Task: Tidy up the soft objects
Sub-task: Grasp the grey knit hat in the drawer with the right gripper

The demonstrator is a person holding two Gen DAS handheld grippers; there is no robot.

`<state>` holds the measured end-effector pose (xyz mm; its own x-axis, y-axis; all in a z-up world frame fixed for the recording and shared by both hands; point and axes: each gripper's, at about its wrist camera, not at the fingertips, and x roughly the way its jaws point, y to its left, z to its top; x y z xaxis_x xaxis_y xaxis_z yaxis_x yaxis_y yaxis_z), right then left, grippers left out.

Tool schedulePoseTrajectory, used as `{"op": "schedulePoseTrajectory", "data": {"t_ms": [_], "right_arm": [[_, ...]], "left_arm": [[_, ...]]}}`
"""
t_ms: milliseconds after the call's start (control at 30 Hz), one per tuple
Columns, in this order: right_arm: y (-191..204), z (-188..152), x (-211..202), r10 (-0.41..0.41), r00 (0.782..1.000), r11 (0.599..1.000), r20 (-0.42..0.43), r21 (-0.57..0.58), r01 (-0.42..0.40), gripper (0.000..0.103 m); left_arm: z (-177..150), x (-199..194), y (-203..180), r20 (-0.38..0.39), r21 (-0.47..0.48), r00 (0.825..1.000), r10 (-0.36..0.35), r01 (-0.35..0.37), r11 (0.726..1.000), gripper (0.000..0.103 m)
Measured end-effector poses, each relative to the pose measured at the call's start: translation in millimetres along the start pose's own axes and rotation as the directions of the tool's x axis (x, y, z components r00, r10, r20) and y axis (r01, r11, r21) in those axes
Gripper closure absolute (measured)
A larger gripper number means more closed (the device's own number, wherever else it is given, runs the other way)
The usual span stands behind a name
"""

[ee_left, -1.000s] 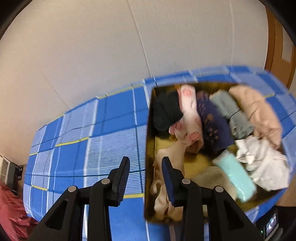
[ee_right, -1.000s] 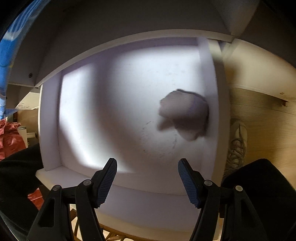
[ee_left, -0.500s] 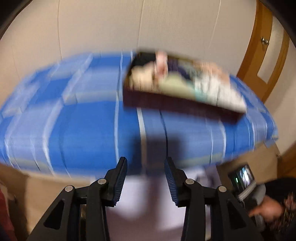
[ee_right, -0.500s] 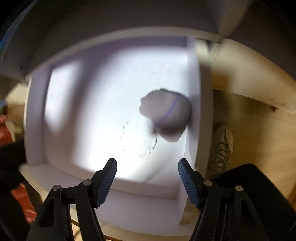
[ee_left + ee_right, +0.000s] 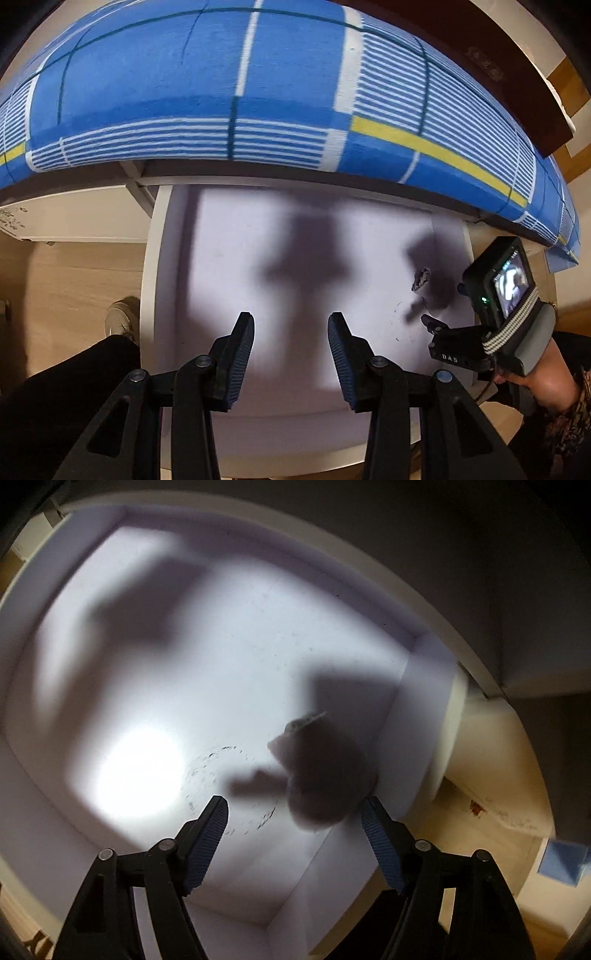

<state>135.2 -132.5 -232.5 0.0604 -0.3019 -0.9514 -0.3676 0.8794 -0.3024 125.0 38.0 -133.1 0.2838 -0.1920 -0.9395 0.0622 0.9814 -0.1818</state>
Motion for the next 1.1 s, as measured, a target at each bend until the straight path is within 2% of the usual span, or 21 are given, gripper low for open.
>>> {"op": "schedulePoseTrajectory", "data": {"t_ms": [200,433,533,600,700,833,967,1100], "right_arm": [[-1,9,27,-0.044,0.997,0.998,-0.068,-0.055,0.041,0.029],[8,19,36,-0.104,0.988,0.99,-0.111,-0.102,0.093,0.03],[13,21,33,-0.128,0.985,0.988,-0.113,-0.106,0.116,0.039],[16,20,28,-0.114,0.988,0.99,-0.103,-0.097,0.104,0.045],[25,16,22,-0.08,0.993,0.992,-0.082,-0.105,0.071,0.045],[32,12,16,-0.079,0.996,0.989,-0.046,-0.131,0.073,0.042],[26,17,14,-0.097,0.994,0.99,-0.044,-0.106,0.092,0.036],[14,22,16,-0.046,0.997,0.998,-0.066,-0.052,0.042,0.038]], "left_arm": [[-4,9,1,-0.008,-0.01,1.0,0.009,-0.009,1.0,0.061],[-6,12,7,-0.03,-0.023,1.0,0.002,-0.003,1.0,0.061],[-8,14,4,-0.033,0.0,0.999,0.024,-0.024,1.0,0.061],[-10,15,2,-0.032,0.015,0.999,0.039,-0.038,0.999,0.061],[-15,16,0,-0.034,0.039,0.998,0.058,-0.056,0.998,0.061],[-22,11,1,-0.022,0.057,0.997,0.074,-0.073,0.996,0.061],[-26,2,3,0.014,0.056,0.997,0.075,-0.076,0.996,0.061],[-31,2,8,0.013,0.034,0.997,0.076,-0.076,0.996,0.061]]}}
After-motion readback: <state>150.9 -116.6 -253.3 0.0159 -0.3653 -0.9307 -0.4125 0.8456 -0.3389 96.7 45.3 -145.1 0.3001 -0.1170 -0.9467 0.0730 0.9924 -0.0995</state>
